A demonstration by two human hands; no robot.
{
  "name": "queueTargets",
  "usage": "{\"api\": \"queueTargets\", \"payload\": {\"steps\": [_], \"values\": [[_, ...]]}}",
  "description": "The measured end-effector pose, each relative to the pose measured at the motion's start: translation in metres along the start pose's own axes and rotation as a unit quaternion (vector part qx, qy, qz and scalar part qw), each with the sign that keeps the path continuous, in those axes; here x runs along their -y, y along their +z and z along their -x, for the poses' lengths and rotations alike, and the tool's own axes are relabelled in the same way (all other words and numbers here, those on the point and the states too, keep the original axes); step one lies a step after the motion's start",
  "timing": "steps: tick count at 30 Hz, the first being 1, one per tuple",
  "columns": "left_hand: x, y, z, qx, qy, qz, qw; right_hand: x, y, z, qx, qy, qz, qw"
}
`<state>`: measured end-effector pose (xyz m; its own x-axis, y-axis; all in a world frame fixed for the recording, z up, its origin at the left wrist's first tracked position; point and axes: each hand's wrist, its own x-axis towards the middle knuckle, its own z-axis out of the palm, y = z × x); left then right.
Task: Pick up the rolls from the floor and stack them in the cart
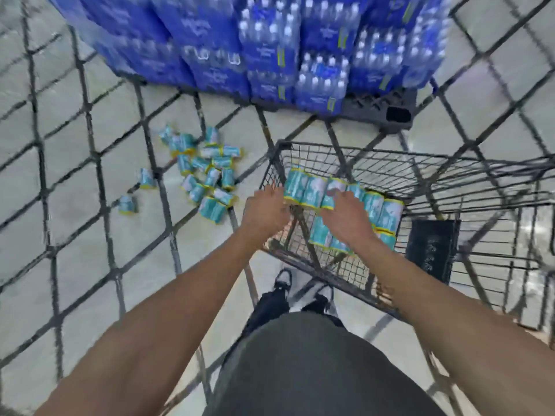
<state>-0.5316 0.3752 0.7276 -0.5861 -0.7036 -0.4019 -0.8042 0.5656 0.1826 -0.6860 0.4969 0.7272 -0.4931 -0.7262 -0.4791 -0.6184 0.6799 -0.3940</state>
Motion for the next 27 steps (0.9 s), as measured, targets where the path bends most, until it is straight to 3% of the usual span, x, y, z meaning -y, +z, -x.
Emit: {"api": "queueTargets", "payload": {"steps": [5, 10, 18, 27], "values": [[0.095, -0.034, 0.04, -0.064, -0.044, -0.01, 0.997, 0.1, 0.007, 0.018, -0.032, -0.106, 0.074, 0.991], [0.224, -0.038, 0.092, -0.093, -0.101, 0.01, 0.99, 0.207, 0.058, 0.037, -0.015, -0.146, 0.105, 0.984], [0.419, -0.03, 0.171, -0.087, -0.193, 0.027, 0.977, 0.355, 0.164, 0.055, 0.043, -0.167, 0.157, 0.972], [0.55, -0.042, 0.169, -0.074, -0.268, 0.063, 0.958, 0.486, 0.23, 0.008, 0.071, -0.208, 0.162, 0.962]]}}
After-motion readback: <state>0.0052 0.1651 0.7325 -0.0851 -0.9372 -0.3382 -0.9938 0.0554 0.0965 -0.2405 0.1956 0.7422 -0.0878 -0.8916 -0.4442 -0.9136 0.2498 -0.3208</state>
